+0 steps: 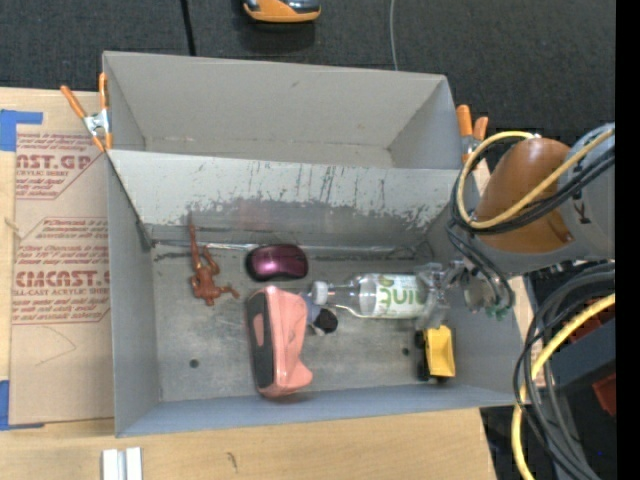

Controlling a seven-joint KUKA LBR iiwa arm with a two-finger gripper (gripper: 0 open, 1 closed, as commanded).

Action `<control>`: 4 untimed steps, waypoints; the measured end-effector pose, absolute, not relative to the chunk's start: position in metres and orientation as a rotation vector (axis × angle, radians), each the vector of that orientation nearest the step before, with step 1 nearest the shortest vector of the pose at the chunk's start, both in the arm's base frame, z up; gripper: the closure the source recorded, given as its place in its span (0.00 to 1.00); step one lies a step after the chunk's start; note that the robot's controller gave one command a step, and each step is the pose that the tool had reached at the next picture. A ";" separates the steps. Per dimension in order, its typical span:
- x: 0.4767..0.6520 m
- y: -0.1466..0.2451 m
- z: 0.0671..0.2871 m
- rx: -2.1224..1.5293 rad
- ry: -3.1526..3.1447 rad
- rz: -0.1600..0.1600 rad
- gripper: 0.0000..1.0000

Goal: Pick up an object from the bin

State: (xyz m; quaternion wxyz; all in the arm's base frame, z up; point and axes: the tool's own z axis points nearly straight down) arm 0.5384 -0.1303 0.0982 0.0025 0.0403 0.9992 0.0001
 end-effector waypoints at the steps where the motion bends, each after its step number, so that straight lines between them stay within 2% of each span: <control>1: 0.539 -0.131 0.099 0.127 3.131 -0.001 1.00; 2: 0.540 -0.131 0.145 0.143 3.141 0.003 1.00; 3: 0.589 -0.151 0.079 0.311 3.117 0.010 0.00; 4: 0.588 -0.151 0.080 0.310 3.115 0.006 0.00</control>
Offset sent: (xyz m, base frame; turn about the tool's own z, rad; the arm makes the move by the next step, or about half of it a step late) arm 0.0119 -0.0039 0.1505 0.0297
